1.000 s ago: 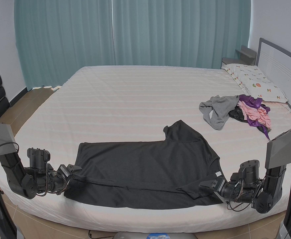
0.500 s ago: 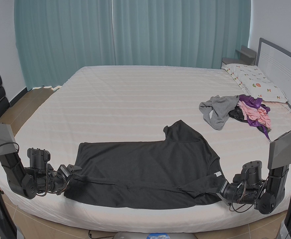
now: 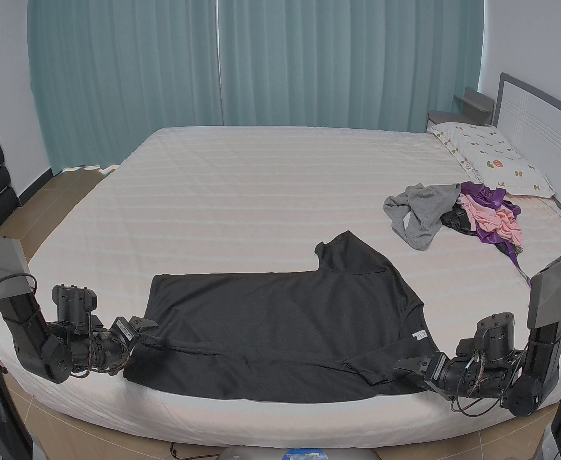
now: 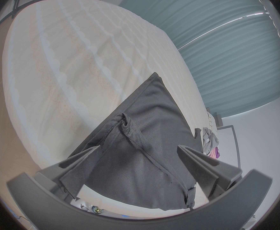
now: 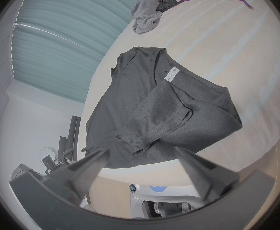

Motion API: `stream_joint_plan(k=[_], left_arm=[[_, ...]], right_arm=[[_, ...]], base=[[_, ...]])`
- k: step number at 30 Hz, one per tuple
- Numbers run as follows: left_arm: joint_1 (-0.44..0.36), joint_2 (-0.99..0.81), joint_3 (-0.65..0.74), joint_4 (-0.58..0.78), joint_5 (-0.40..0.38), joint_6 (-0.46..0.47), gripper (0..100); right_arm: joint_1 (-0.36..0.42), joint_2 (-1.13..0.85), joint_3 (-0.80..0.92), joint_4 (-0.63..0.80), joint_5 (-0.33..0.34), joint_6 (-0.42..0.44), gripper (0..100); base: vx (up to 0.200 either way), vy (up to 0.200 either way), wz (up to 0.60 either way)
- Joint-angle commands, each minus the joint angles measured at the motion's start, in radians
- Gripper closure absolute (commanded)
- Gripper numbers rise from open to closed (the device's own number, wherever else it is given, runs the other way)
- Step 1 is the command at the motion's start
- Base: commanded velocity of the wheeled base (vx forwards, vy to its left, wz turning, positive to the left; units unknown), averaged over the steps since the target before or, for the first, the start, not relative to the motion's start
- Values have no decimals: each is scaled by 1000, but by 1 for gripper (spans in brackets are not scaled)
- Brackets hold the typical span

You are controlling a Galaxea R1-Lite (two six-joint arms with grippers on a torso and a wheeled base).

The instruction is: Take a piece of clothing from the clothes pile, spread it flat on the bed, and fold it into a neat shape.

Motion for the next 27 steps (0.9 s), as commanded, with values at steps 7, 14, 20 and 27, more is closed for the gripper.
stream_joint_plan(k=[7, 14, 20, 27], left_arm=[[0, 1, 0, 0, 0, 0, 0], [0, 1, -2, 0, 0, 0, 0], [0, 1, 0, 0, 0, -1, 0], [0, 1, 0, 0, 0, 0, 0]], right_arm=[[-134, -44, -66, 2, 9, -34, 0], [-217, -8, -148, 13, 90, -39, 0], [-216, 53, -186, 12, 96, -99, 0], [-206, 131, -194, 2, 109, -126, 0]], base=[[0, 0, 0], [0, 0, 0], [0, 0, 0], [0, 0, 0]])
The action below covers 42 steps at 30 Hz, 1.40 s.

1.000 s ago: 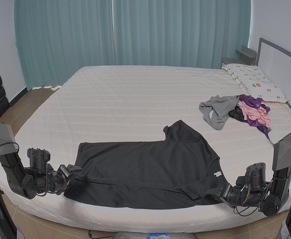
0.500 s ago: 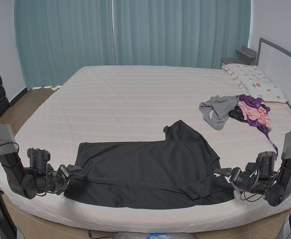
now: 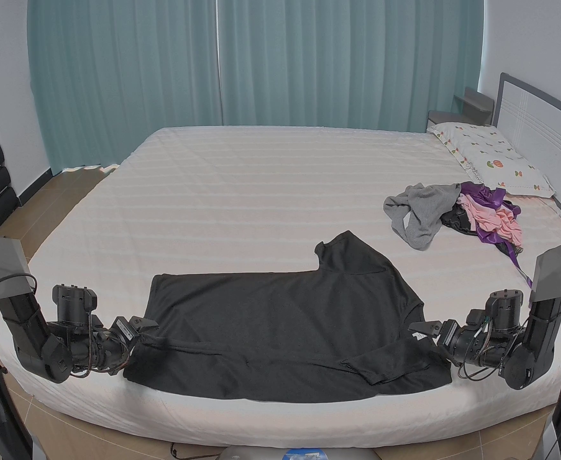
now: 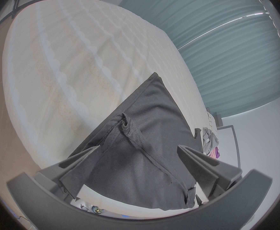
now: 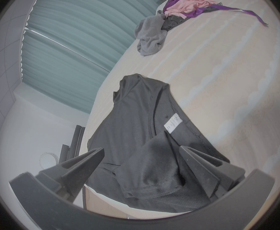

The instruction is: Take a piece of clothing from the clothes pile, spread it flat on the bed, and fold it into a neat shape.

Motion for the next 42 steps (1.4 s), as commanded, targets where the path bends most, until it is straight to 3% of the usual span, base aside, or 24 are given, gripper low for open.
stream_joint_plan(k=[1, 9, 10, 39, 40, 42], left_arm=[[0, 1, -1, 0, 0, 0, 0], [0, 1, 1, 0, 0, 0, 0], [0, 1, 1, 0, 0, 0, 0], [2, 1, -2, -2, 0, 0, 0], [2, 1, -2, -2, 0, 0, 0], [5, 1, -16, -2, 1, 3, 0]], right_arm=[[4, 57, 1, -2, 1, -4, 0], [23, 74, 11, -4, 1, -13, 0], [23, 74, 15, -4, 1, -16, 100], [-9, -27, 123, -34, 2, -14, 100], [-9, -27, 123, -34, 2, -14, 0], [-8, -23, 112, -36, 2, -16, 0]], base=[[0, 0, 0], [0, 0, 0], [0, 0, 0], [0, 0, 0], [0, 0, 0], [0, 0, 0]])
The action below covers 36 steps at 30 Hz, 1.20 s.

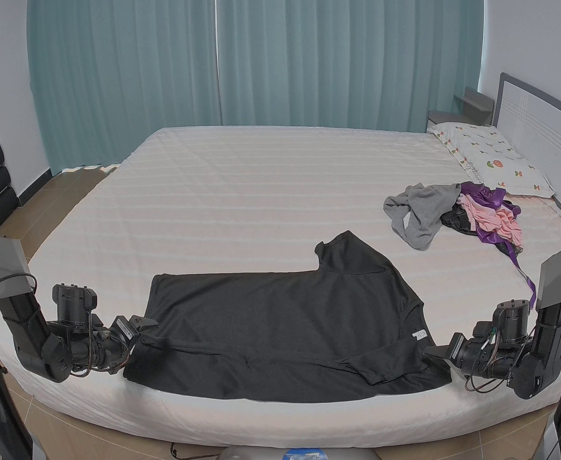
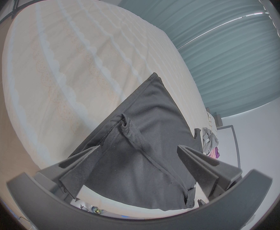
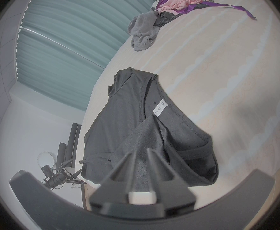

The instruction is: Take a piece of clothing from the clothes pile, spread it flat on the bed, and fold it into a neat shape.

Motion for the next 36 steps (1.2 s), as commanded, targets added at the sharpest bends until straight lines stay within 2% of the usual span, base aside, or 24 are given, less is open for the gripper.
stream_joint_plan(k=[1, 11, 15, 22, 23, 28, 36], left_arm=[[7, 1, -18, 0, 1, 7, 0], [9, 52, -114, 4, 4, 44, 0], [9, 86, -114, 5, 18, 114, 0], [3, 89, -189, 116, 31, 124, 0], [3, 89, -191, 119, 31, 125, 100], [9, 89, -260, 232, 32, 124, 100], [18, 41, -226, 244, 32, 124, 100]], right_arm=[[0, 2, -19, -1, 4, -1, 0], [-6, 67, -105, 2, 8, -25, 0], [-11, 78, -139, 8, 8, -29, 0], [-22, 105, -186, 12, 7, -49, 0], [-22, 105, -186, 12, 7, -51, 0], [-23, 111, -194, 12, 7, -84, 0], [-26, 137, -209, 14, 13, -175, 0]], base=[[0, 0, 0], [0, 0, 0], [0, 0, 0], [0, 0, 0], [0, 0, 0], [0, 0, 0], [0, 0, 0]])
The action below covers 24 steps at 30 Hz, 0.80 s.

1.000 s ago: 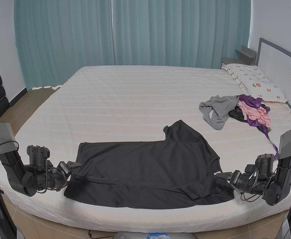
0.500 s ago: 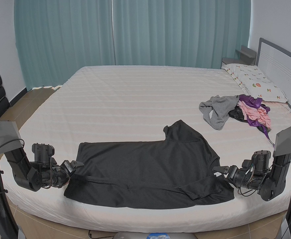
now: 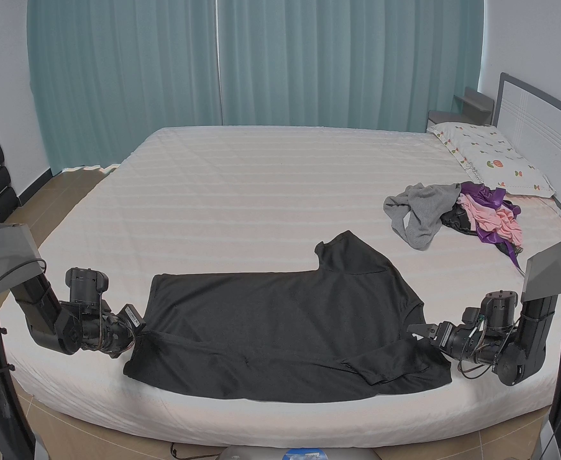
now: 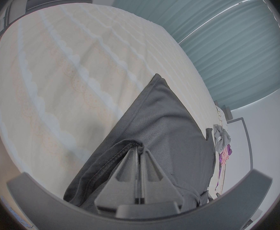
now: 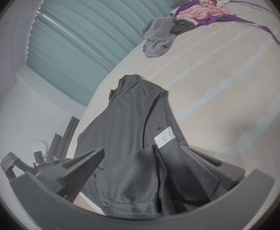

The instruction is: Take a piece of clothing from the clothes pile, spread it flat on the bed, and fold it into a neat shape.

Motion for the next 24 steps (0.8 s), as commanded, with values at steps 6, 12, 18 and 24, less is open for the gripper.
stream_joint_plan(k=[6, 12, 18, 24], left_arm=[[5, -92, 51, 1, -2, -4, 100], [4, -106, 60, 3, -4, -4, 100], [4, -106, 57, 34, -5, -5, 100], [4, -106, 57, 34, -4, -5, 100]], right_arm=[[17, 23, -41, 2, 40, -35, 0], [34, 53, -101, 51, 46, -55, 0], [26, 81, -116, 60, 46, -82, 0], [6, 69, -99, 51, 91, -84, 100]], base=[[0, 0, 0], [0, 0, 0], [0, 0, 0], [0, 0, 0]])
